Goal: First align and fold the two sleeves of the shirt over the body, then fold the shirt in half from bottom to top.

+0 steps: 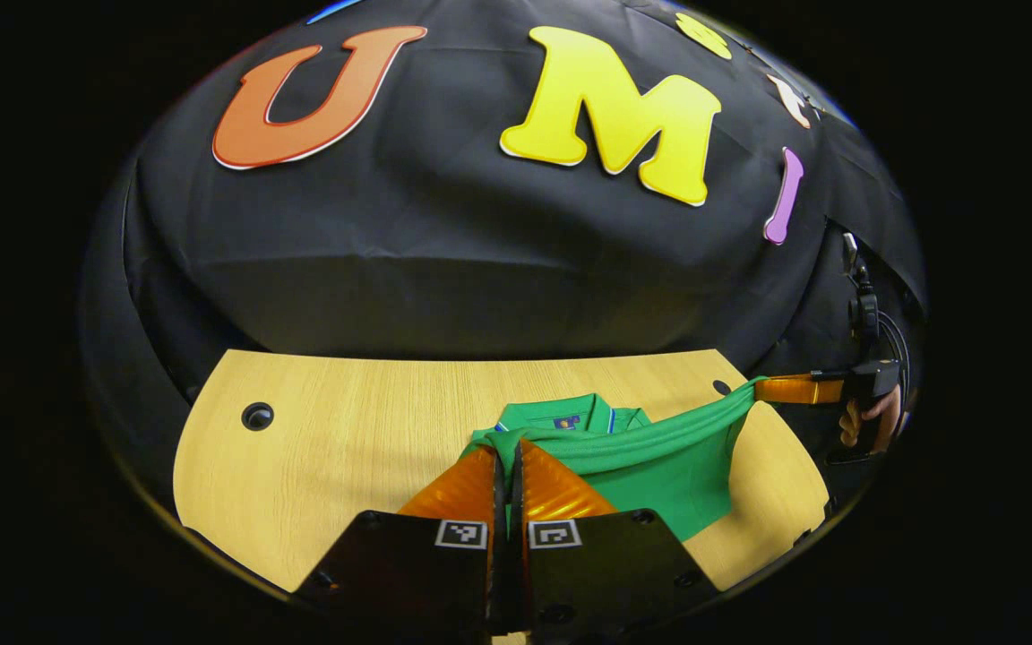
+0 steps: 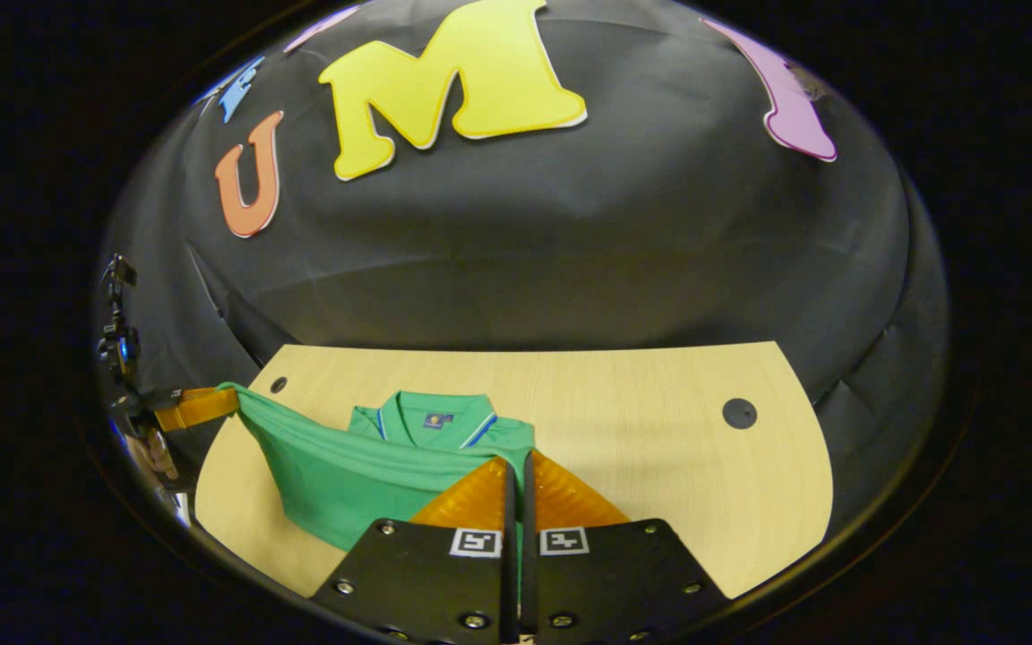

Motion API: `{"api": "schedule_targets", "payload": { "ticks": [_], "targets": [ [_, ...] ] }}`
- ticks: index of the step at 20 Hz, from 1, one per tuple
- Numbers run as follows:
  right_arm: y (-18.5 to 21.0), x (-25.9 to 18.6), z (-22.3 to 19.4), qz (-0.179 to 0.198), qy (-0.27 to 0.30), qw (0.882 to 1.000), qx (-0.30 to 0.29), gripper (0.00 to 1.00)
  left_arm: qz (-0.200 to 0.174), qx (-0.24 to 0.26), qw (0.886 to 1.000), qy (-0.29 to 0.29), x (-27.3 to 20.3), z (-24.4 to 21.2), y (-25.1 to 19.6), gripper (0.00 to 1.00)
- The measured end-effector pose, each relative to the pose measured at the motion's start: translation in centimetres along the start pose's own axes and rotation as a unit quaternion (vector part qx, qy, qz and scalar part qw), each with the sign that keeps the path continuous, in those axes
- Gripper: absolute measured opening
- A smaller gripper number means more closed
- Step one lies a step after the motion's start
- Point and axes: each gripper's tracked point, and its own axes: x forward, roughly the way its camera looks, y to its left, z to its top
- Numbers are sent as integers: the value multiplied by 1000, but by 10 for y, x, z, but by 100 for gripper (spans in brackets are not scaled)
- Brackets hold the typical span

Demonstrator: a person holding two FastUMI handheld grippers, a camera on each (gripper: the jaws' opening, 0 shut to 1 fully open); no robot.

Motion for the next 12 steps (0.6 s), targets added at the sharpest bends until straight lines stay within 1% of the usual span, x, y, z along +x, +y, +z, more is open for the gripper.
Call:
{"api": "schedule_targets", "payload": {
  "ticks": [4, 9, 12],
  "targets": [
    [-6, 29, 2, -2, -4, 1000, 18, 1, 5, -4, 1000, 3, 26, -6, 10, 3],
    [-13, 63, -7, -6, 6, 1000, 30, 1, 12, 0, 1000, -6, 61, -11, 16, 3],
    [-14, 83, -15, -9, 12, 999, 36, 1, 17, 0, 1000, -1, 80, -20, 21, 3]
  ]
}}
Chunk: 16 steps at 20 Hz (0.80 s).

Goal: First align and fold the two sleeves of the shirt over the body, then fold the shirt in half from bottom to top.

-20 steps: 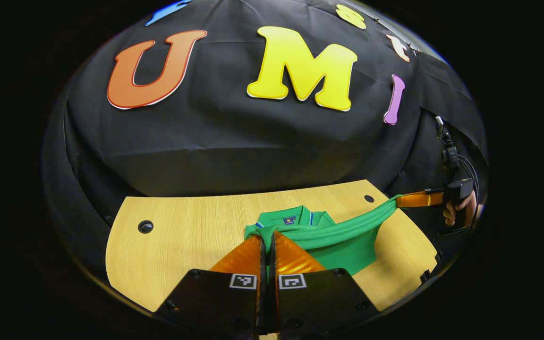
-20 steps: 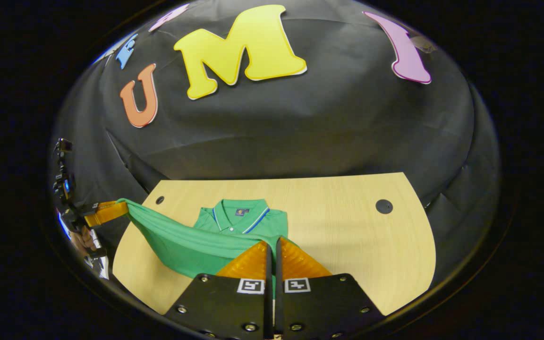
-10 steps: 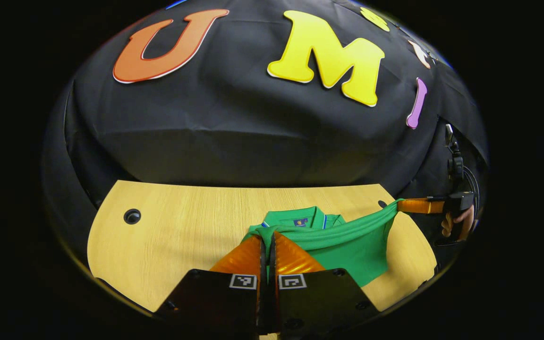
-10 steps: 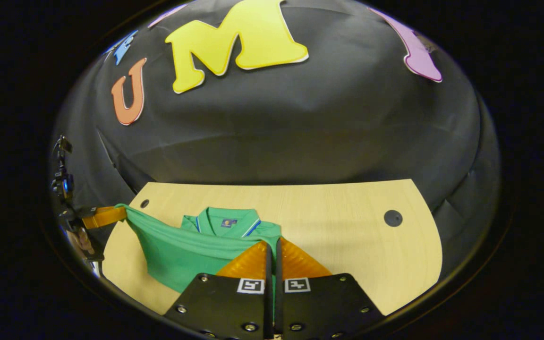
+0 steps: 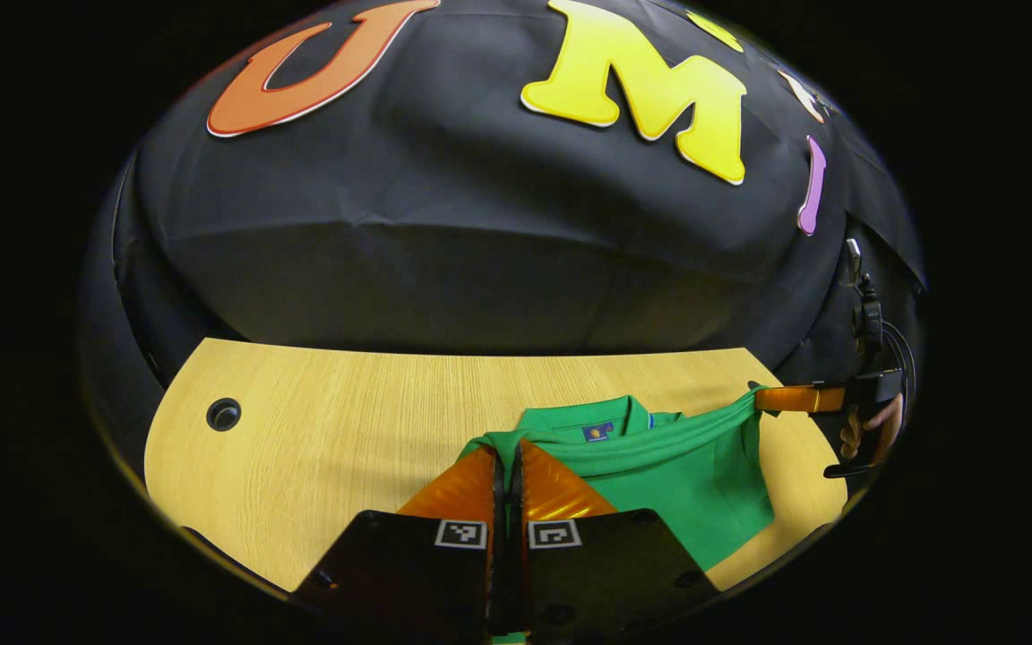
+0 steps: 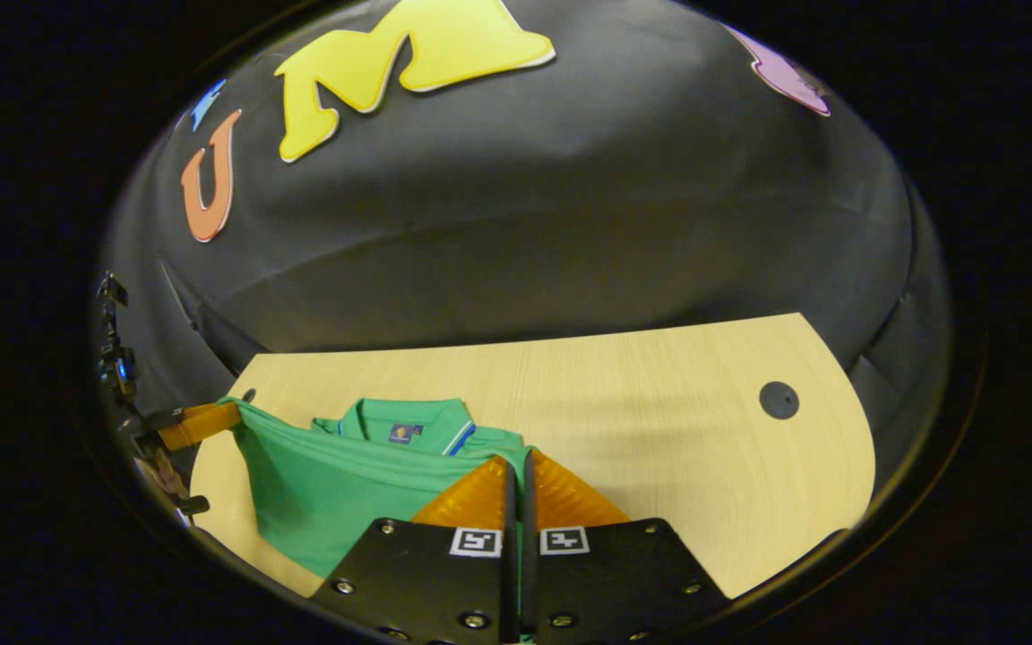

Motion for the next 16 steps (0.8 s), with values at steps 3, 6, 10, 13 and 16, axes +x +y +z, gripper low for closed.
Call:
{"api": "schedule_targets", "payload": {
  "ticks": [3, 6, 10, 13, 16],
  "targets": [
    [3, 21, -3, -2, -1, 1000, 3, 1, 10, -1, 1000, 5, 15, -9, 7, 3],
    [4, 34, -4, -5, -7, 1000, -8, 1, 18, -2, 1000, -6, 25, -8, 12, 3],
    [5, 43, 1, -7, -19, 999, -25, 1, 24, 12, 1000, -15, 38, -6, 17, 3],
    [3, 48, 1, -12, -24, 999, -29, 1, 32, 23, 999, -14, 47, -10, 22, 4],
    [-2, 56, 2, -20, -28, 999, -33, 1, 41, 33, 999, -8, 56, -15, 27, 4]
  ]
}}
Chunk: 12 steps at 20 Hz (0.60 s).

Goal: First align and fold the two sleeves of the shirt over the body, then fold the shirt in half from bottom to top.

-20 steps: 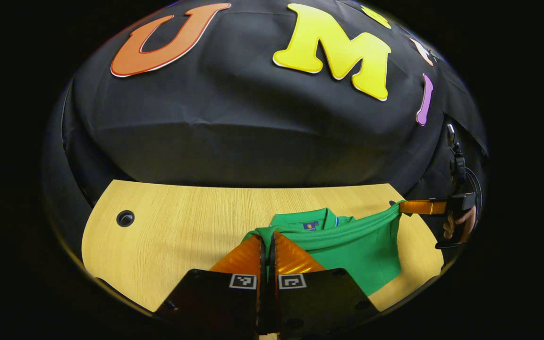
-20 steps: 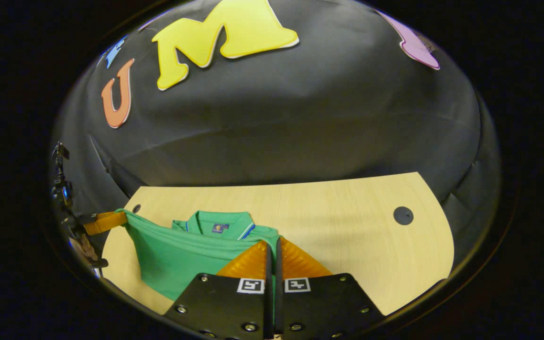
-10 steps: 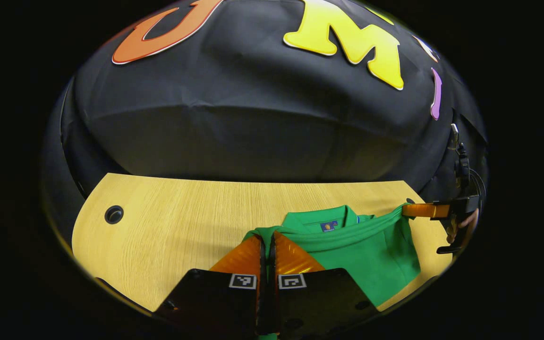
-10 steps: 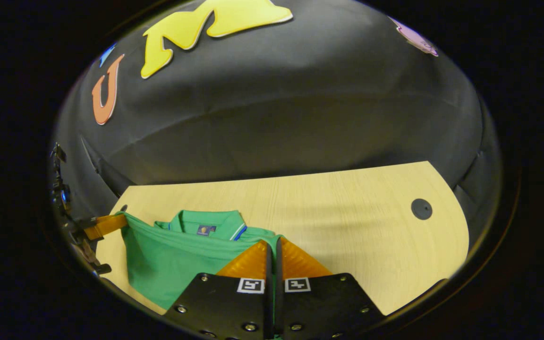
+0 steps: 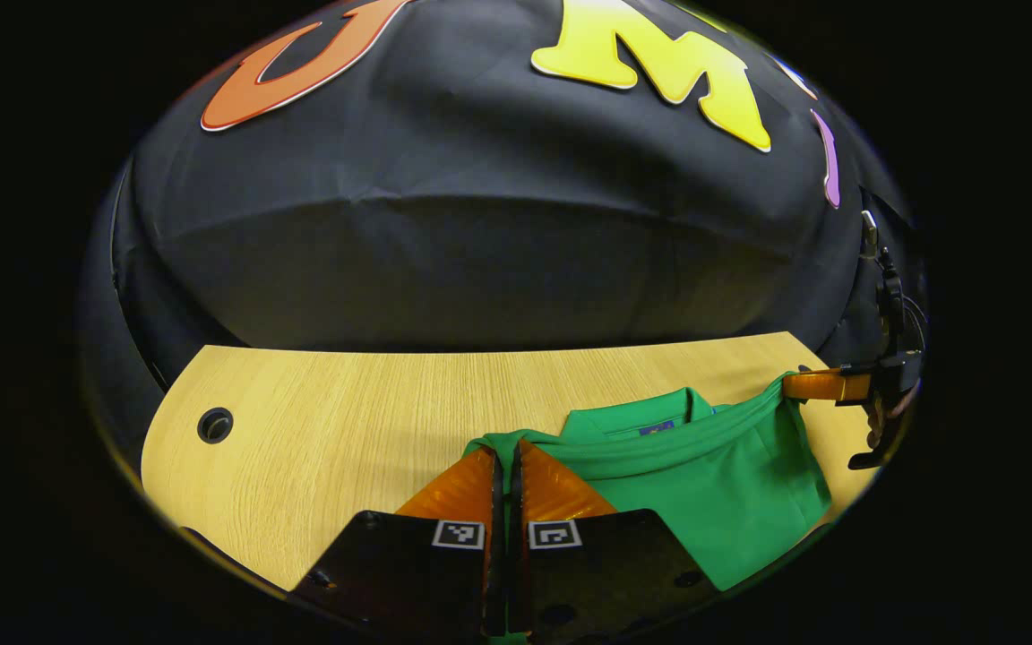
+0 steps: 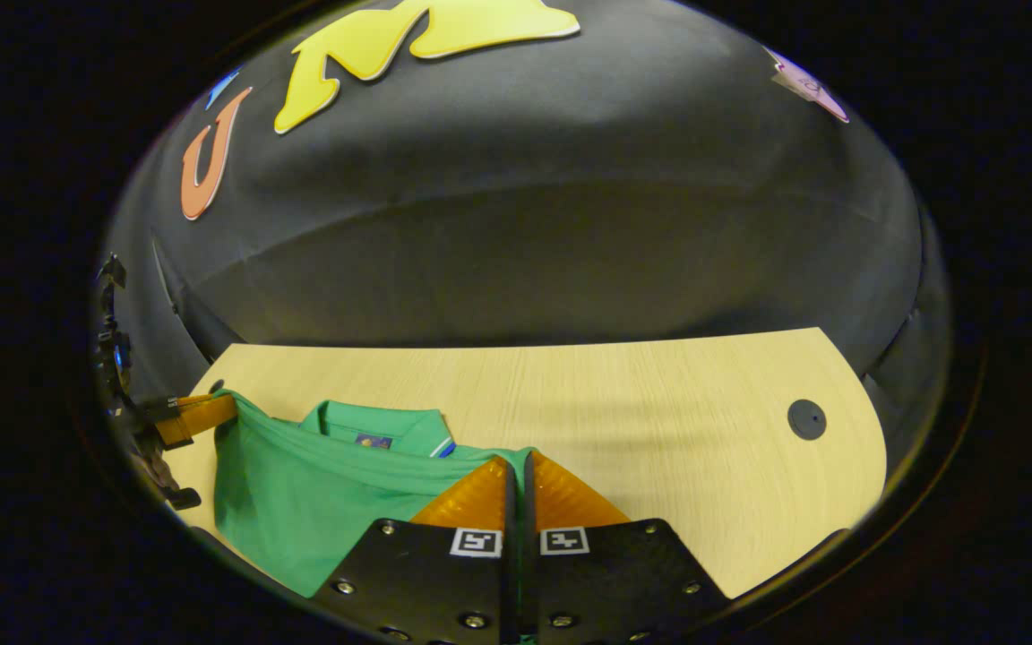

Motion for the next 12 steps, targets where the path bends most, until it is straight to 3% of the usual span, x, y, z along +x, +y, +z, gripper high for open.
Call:
{"api": "schedule_targets", "payload": {
  "ticks": [7, 8, 11, 12],
  "targets": [
    [-16, 4, 1, -13, -4, 1000, 12, 4, 24, 9, 1000, 4, 4, -4, 7, 14],
    [-17, 1, 3, -15, -8, 1000, 19, 8, 29, 6, 1000, 4, 1, -5, 9, 35],
    [-27, -10, 16, -36, -25, 999, 24, 63, 48, -12, 999, -3, -16, 2, 17, 100],
    [-31, -17, 21, -44, -31, 998, 22, 82, 53, -16, 998, -5, -22, 5, 19, 100]
  ]
}}
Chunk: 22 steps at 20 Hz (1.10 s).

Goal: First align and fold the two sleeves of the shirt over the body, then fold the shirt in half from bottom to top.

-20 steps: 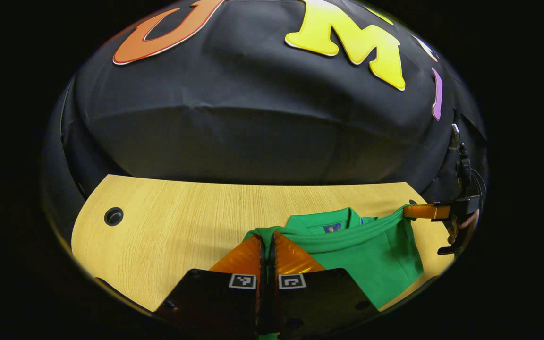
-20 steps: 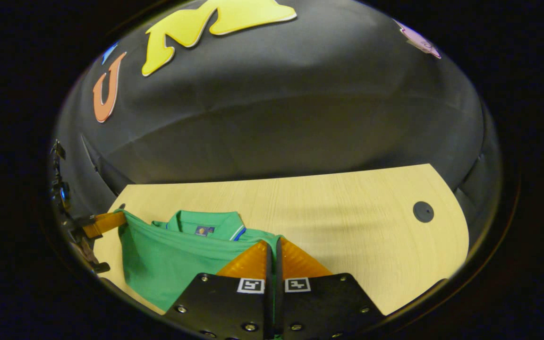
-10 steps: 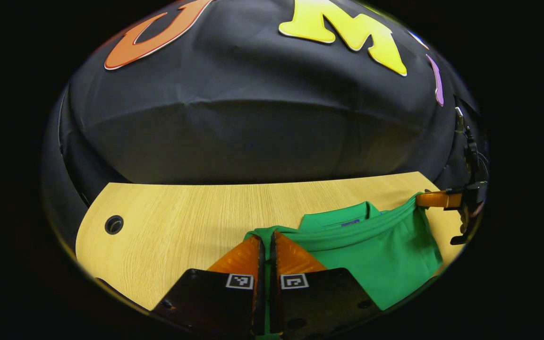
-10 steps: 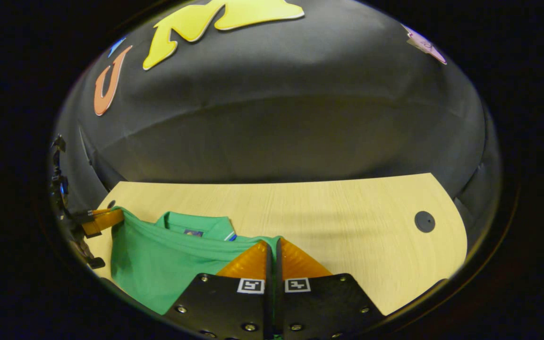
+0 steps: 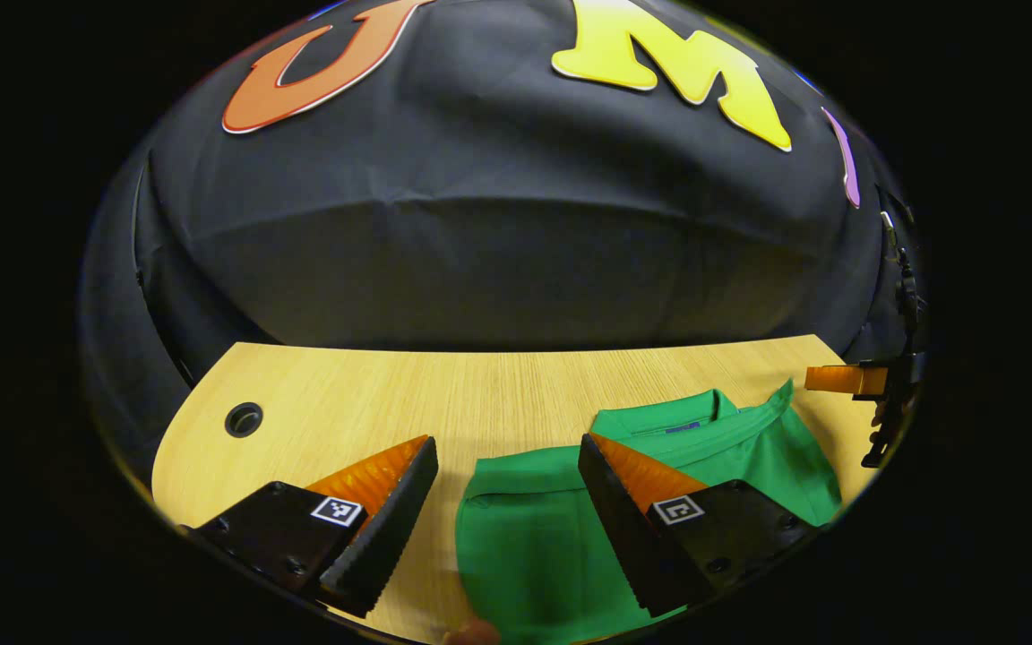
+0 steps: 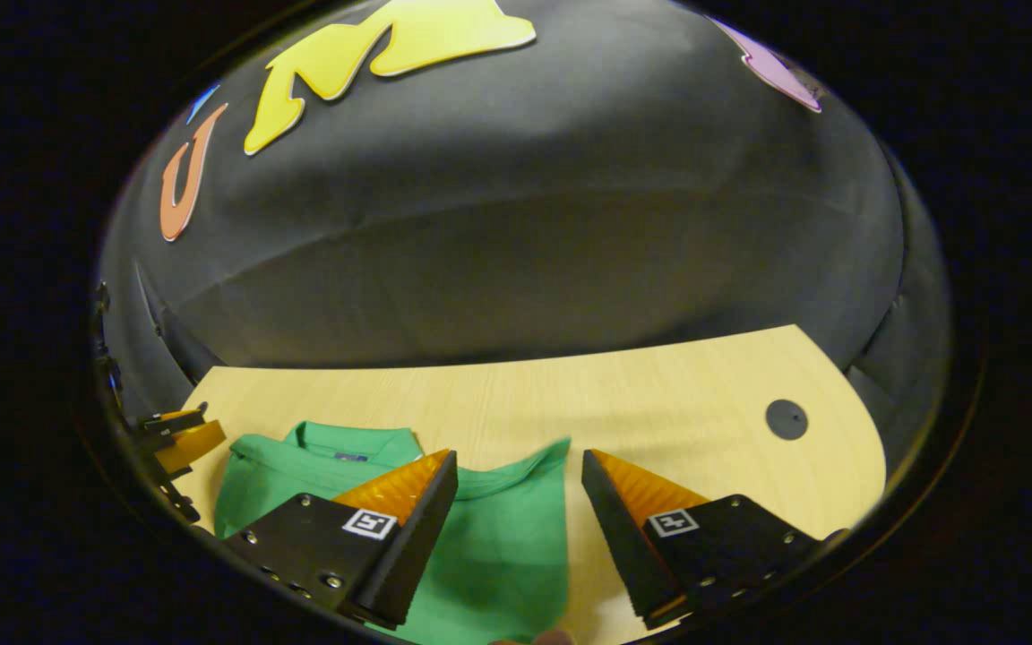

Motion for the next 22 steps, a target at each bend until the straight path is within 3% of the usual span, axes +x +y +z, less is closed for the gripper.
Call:
{"api": "schedule_targets", "payload": {
  "ticks": [1, 4, 5, 8, 9, 10, 11, 12, 13, 16, 17, 18, 22],
  "targets": [
    [-2, -8, 7, -5, -8, 1000, 0, 87, 4, -5, 1000, -2, -7, 4, 3, 100],
    [-7, -35, 23, -20, -34, 999, -2, 87, 14, -24, 999, -18, -33, 20, 13, 100],
    [-6, -47, 27, -22, -40, 999, -6, 82, 16, -28, 999, -27, -44, 28, 16, 100],
    [1, -86, 33, -28, -58, 998, -24, 82, 24, -32, 998, -56, -84, 50, 24, 100],
    [4, -101, 35, -30, -65, 997, -31, 87, 25, -33, 997, -65, -99, 58, 23, 100],
    [10, -119, 39, -28, -77, 996, -37, 82, 25, -34, 996, -77, -117, 67, 22, 100],
    [14, -139, 43, -30, -90, 995, -44, 87, 24, -35, 995, -93, -137, 77, 21, 100],
    [18, -163, 47, -32, -105, 993, -49, 82, 20, -36, 993, -109, -156, 87, 18, 100],
    [23, -185, 53, -33, -121, 991, -53, 87, 17, -37, 991, -126, -180, 97, 16, 100],
    [43, -247, 63, -37, -166, 984, -59, 87, 21, -32, 985, -171, -253, 116, 15, 100],
    [49, -269, 67, -37, -180, 981, -59, 82, 23, -28, 982, -186, -275, 122, 13, 100],
    [56, -292, 69, -36, -194, 978, -62, 87, 23, -23, 979, -201, -296, 128, 10, 100],
    [77, -362, 57, -25, -215, 974, -64, 87, 25, -4, 971, -238, -368, 140, -1, 100]
  ]
}}
